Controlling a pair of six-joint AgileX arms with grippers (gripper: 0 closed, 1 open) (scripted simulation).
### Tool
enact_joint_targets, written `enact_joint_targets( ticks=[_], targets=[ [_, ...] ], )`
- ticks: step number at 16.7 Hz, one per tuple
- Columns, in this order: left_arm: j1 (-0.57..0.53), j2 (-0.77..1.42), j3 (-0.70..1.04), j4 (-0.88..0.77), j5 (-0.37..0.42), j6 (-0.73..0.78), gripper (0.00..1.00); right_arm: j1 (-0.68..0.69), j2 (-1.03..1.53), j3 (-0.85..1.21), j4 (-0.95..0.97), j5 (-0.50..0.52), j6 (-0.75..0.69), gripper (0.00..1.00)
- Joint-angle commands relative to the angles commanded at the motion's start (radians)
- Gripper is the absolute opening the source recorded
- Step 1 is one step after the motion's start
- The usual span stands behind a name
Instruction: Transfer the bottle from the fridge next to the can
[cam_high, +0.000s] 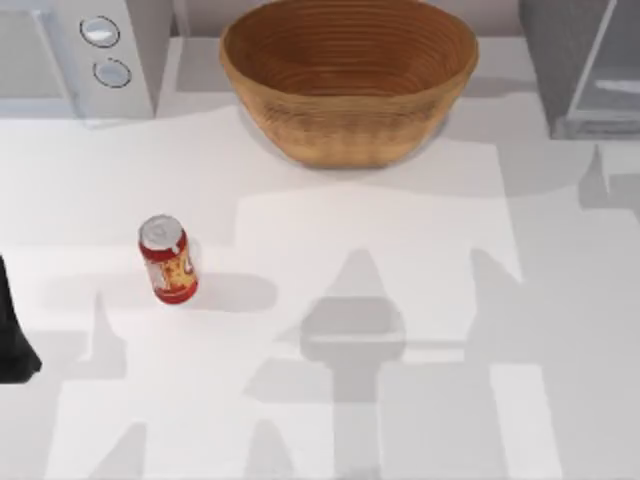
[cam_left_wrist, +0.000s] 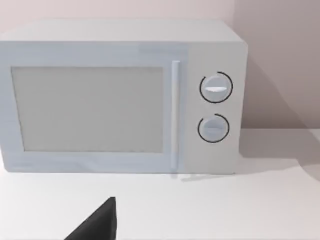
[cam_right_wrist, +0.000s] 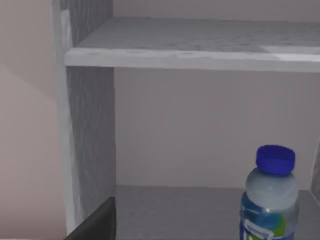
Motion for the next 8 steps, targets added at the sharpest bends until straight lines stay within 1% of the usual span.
enact_joint_targets(
  ticks=[4,8],
  targets=[
    [0.000,0.000,0.000,0.000,0.000,0.000,1.00,-0.054,0.482,0.204,0.212,-0.049,-0.002,1.00],
    [0.000,0.000,0.000,0.000,0.000,0.000,1.00,-0.098,0.829,0.370,0.384,-0.088,-0.004,1.00]
  ],
)
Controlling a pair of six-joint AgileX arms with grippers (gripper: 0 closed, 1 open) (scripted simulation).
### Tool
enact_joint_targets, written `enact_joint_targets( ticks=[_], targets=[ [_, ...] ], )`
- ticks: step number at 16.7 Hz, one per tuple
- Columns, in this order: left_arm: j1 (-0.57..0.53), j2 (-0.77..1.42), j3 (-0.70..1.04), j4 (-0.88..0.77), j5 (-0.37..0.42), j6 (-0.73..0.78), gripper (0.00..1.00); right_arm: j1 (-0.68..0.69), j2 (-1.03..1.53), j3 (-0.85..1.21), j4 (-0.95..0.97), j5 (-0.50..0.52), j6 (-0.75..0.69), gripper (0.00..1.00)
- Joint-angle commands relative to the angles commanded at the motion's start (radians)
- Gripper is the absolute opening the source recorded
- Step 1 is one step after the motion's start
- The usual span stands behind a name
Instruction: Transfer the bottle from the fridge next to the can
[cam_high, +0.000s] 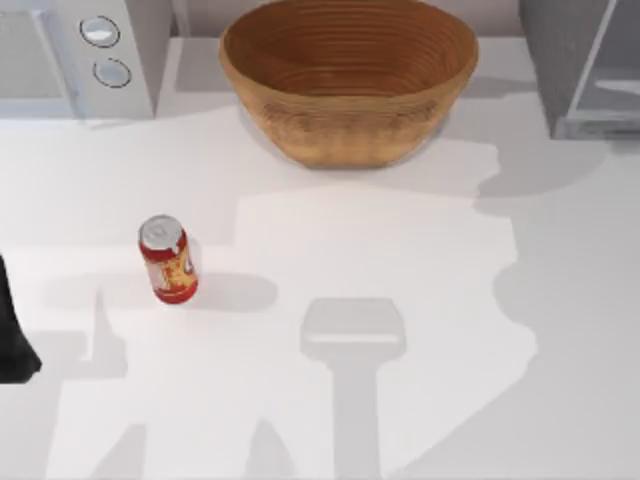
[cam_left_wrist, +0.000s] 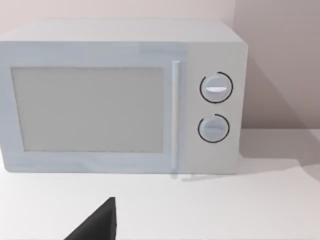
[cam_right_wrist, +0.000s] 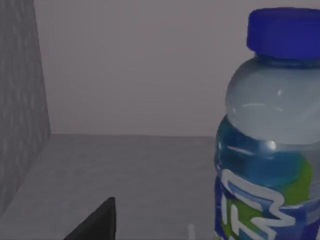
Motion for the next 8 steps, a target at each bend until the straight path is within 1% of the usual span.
enact_joint_targets(
  ticks=[4,8],
  targets=[
    [0.000,0.000,0.000,0.000,0.000,0.000,1.00,-0.026,0.179,0.101,0.105,-0.023,-0.001,1.00],
    [0.000,0.000,0.000,0.000,0.000,0.000,1.00,-0.030,0.205,0.117,0.121,-0.026,-0.002,1.00]
  ],
)
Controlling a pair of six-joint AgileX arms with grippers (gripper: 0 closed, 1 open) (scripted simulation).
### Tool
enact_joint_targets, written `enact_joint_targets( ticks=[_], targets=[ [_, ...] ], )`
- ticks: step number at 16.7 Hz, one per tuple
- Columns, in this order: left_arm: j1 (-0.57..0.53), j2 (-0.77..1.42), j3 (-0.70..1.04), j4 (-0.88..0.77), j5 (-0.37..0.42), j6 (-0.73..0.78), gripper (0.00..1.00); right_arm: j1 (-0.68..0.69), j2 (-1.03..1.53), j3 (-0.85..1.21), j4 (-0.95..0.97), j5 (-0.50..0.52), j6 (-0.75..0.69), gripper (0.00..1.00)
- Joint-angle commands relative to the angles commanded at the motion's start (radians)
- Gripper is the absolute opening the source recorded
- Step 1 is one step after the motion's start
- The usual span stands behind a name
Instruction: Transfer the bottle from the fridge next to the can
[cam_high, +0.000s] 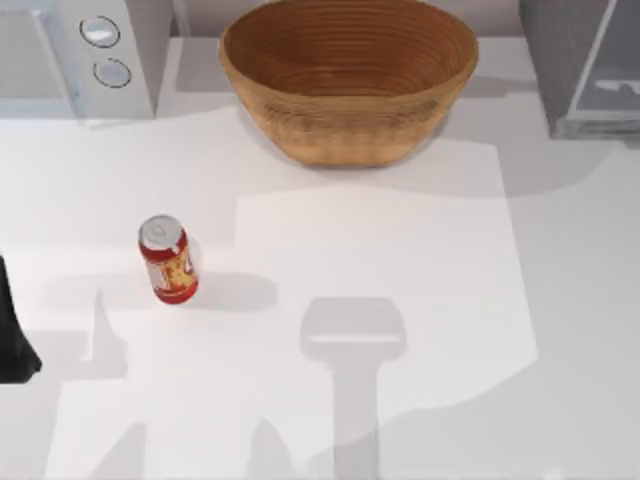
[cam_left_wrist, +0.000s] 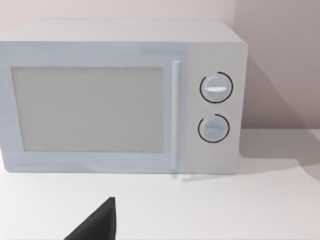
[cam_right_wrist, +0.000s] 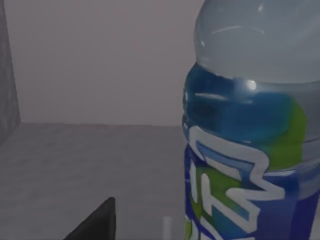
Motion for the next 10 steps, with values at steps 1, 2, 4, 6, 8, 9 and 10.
enact_joint_targets(
  ticks=[1,2,4,6,8,9,10],
  targets=[
    [0.000,0.000,0.000,0.000,0.000,0.000,1.00,0.000,0.000,0.000,0.000,0.000,0.000,1.00],
    [0.000,0.000,0.000,0.000,0.000,0.000,1.00,0.005,-0.002,-0.005,-0.003,0.001,0.000,1.00],
    [0.000,0.000,0.000,0.000,0.000,0.000,1.00,0.006,0.006,0.012,-0.009,0.004,0.000,1.00],
    [0.000,0.000,0.000,0.000,0.000,0.000,1.00,0.009,0.033,0.063,-0.032,0.010,0.000,1.00],
    [0.000,0.000,0.000,0.000,0.000,0.000,1.00,0.016,0.069,0.135,-0.066,0.017,-0.001,1.00],
    [0.000,0.000,0.000,0.000,0.000,0.000,1.00,0.019,0.088,0.173,-0.085,0.020,-0.001,1.00],
    [0.000,0.000,0.000,0.000,0.000,0.000,1.00,0.023,0.106,0.210,-0.104,0.024,-0.001,1.00]
  ],
)
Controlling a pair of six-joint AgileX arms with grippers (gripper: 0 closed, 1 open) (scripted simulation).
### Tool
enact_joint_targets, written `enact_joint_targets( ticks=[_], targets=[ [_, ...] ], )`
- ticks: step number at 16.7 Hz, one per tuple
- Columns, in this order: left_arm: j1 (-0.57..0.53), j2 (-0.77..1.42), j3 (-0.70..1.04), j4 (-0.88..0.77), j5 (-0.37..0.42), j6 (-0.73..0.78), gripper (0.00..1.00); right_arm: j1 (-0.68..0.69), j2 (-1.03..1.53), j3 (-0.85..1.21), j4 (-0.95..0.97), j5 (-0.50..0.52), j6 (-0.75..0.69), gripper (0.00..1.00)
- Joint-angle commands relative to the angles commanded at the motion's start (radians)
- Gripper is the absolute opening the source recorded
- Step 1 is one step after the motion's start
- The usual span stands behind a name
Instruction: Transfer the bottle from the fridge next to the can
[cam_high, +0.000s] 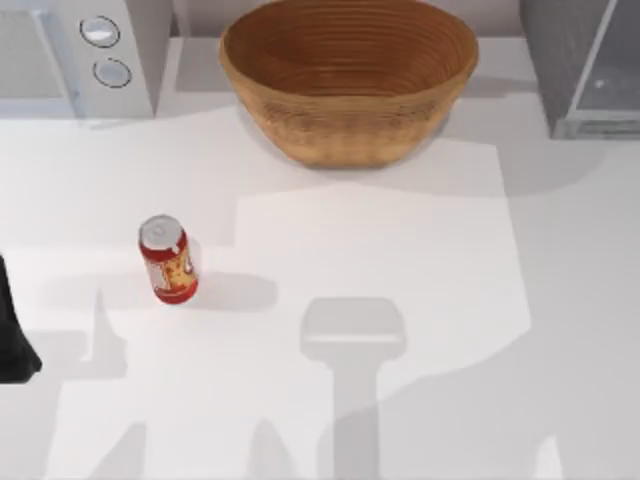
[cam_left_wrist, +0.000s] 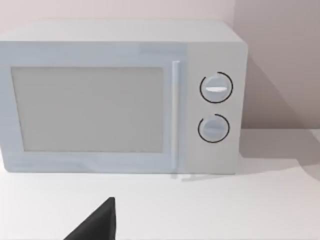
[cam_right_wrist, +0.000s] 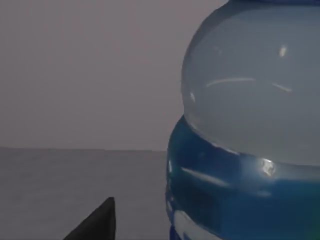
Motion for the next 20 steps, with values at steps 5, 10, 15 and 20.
enact_joint_targets(
  ticks=[5,10,15,20],
  targets=[
    [0.000,0.000,0.000,0.000,0.000,0.000,1.00,0.010,0.045,0.094,-0.050,0.010,-0.001,1.00],
    [0.000,0.000,0.000,0.000,0.000,0.000,1.00,0.010,0.045,0.094,-0.050,0.010,-0.001,0.85],
    [0.000,0.000,0.000,0.000,0.000,0.000,1.00,0.010,0.045,0.094,-0.050,0.010,-0.001,0.47],
    [0.000,0.000,0.000,0.000,0.000,0.000,1.00,0.010,0.045,0.094,-0.050,0.010,-0.001,0.10]
  ],
)
